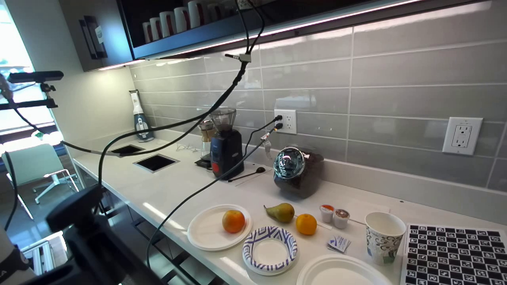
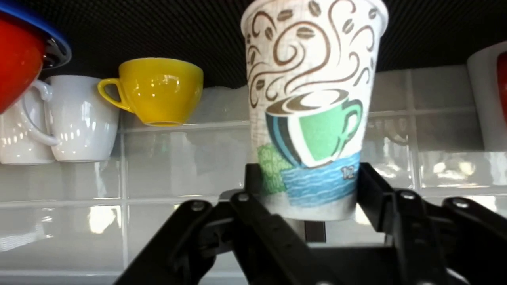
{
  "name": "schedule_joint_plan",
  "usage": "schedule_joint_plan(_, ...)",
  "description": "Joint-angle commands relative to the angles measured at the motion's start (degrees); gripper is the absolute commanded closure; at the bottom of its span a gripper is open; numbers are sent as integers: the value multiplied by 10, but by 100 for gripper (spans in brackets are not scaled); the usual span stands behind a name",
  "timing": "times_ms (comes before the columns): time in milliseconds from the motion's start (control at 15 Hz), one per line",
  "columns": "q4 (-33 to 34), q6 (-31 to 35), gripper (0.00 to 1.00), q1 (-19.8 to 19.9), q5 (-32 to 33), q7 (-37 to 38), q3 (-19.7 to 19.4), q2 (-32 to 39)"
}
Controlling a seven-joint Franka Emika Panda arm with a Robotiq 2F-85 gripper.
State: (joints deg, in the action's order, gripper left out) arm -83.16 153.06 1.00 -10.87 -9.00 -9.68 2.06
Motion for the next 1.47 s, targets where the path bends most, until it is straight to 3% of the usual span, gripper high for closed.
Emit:
schedule_joint_plan(0,-41,-11,63,-2,76,128,-7,-49)
schedule_joint_plan(333,-118,-40,63,8,195,301,15,-140)
schedule_joint_plan(733,-236,-31,63,32,226,371,22,-261)
schedule_joint_plan(800,-247,-35,63,65,198,350,41,-273)
schedule_joint_plan(933,-272,-35,63,88,179,347,32,-295)
schedule_joint_plan(1200,-316,-25,63,171,190,363,25,-309)
schedule_joint_plan(1400,-345,-17,63,202,179,373,21,-306)
